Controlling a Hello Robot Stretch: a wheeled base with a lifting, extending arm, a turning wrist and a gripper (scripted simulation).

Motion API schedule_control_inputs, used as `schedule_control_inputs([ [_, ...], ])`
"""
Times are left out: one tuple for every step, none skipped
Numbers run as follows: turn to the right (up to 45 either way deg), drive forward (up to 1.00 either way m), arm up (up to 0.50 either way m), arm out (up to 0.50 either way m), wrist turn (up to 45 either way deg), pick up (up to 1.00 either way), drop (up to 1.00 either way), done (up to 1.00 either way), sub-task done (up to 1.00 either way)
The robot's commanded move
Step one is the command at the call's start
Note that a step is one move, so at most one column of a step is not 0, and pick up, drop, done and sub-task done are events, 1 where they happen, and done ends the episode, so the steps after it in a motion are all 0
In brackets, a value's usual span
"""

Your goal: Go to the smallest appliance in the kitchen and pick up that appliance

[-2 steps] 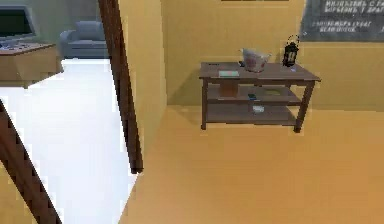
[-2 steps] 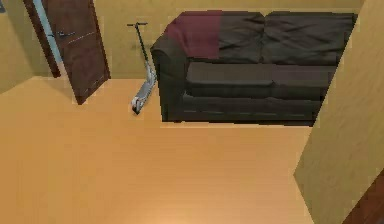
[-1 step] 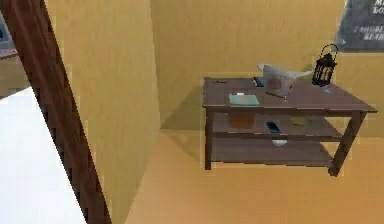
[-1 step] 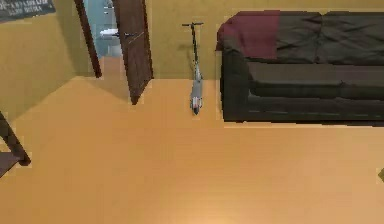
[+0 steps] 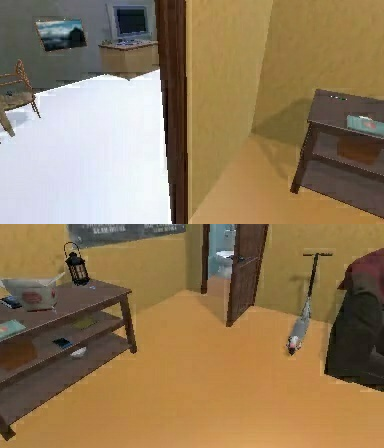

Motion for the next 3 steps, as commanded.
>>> schedule_control_inputs([
  [-3.0,0.0,0.0,0.0,0.0,0.0,0.0,0.0,0.0],
  [0.0,0.25,0.0,0.0,0.0,0.0,0.0,0.0,0.0],
  [-45.0,0.0,0.0,0.0,0.0,0.0,0.0,0.0,0.0],
])
